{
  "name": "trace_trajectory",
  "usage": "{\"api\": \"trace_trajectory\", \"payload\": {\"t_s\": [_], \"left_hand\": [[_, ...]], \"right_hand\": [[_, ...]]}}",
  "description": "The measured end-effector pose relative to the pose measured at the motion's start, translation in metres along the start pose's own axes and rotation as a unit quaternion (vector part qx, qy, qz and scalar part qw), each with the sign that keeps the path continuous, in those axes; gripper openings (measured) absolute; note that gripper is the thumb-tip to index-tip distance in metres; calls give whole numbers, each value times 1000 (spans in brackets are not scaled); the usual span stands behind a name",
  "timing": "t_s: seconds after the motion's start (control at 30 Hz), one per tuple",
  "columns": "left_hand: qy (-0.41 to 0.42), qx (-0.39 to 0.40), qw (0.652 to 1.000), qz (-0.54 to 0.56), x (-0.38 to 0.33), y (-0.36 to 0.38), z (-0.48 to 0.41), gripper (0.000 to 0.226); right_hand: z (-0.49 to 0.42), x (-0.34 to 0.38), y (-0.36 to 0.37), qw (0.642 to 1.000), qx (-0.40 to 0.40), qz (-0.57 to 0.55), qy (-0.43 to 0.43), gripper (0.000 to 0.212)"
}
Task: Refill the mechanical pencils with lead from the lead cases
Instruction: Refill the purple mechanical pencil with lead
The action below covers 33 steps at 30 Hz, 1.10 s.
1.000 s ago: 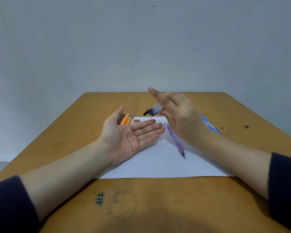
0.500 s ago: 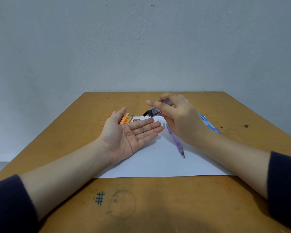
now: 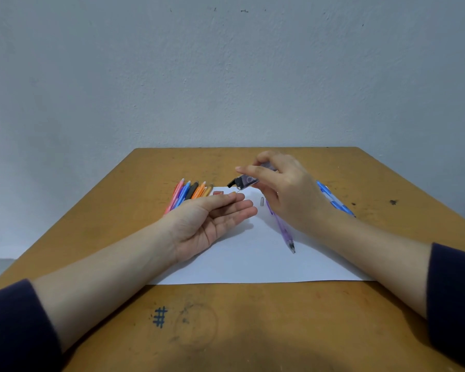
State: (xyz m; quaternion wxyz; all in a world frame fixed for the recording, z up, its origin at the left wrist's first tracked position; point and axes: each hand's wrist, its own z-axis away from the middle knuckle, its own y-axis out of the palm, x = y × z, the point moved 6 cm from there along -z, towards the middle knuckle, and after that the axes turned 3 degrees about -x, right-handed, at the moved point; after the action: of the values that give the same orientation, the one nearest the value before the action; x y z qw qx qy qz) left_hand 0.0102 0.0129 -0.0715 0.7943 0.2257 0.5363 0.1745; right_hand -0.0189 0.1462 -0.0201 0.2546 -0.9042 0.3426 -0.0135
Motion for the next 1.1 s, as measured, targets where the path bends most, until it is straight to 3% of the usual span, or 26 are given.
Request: {"api": "trace_trajectory", "payload": {"t_s": [0.17,0.5,0.8,1.1], "left_hand": [[6,-13,1000,7,-1,-2,0,12],[29,-31,999,31,-8,-5,1,17],[115,-48,992,-5,-18,-12,-4,7],[207,-79,975,-24,-28,-19,-6,20]], "right_hand": [[0,-1,-1,1000,1,-1,7,31],[0,-3,-3,1000,-9,-1,27,31],[1,-1,-3,999,-7,-1,42,30],[2,-2,-3,996,9,-21,81,35]]}}
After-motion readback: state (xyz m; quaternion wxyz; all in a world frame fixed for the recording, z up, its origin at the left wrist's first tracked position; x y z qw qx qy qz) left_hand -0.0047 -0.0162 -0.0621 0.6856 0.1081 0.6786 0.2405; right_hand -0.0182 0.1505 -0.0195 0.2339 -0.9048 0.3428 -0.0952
